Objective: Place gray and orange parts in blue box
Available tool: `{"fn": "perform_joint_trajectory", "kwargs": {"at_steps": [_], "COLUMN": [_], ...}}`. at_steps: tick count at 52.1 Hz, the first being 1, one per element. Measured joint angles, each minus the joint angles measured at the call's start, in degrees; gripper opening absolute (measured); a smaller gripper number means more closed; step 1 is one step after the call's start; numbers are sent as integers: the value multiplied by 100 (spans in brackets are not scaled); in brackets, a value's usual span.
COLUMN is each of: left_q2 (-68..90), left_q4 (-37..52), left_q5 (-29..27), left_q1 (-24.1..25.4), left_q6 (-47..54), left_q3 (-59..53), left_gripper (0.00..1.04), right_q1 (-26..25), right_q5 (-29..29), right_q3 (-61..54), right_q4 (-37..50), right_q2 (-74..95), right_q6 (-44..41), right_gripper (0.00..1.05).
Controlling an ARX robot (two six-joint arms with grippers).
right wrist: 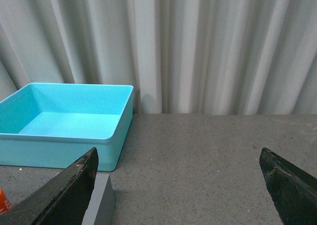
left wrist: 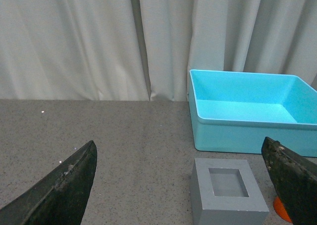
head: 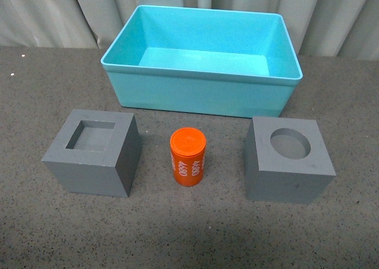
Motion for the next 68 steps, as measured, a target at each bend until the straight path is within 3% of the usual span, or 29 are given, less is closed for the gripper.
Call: {"fn": "perform_joint_trajectory", "kwargs": {"at_steps": [40,44,46,53,68], "left_q2": [0,0,-2,0,0], "left_q4": [0,0,0,0,0], "left_q5": [0,-2,-7,0,0], "left_q1": [0,0,0,0,0], "left_q6": [0,-2,0,0,0], "left_q3": [0,0,0,0,0], "left_gripper": [98,98,98,98,98], "right_q1": [4,546,728,907,1268], "right_q5": [35,1606,1967,1784,885], "right_q3": [0,52,90,455,1908], "right_q4": [4,157,225,697,1499], "right_q2": [2,295,627,2210,6494], "right_q6": [-28,-960,-1381,-1547,-269], "right_gripper": [95,95,95,95,95]}}
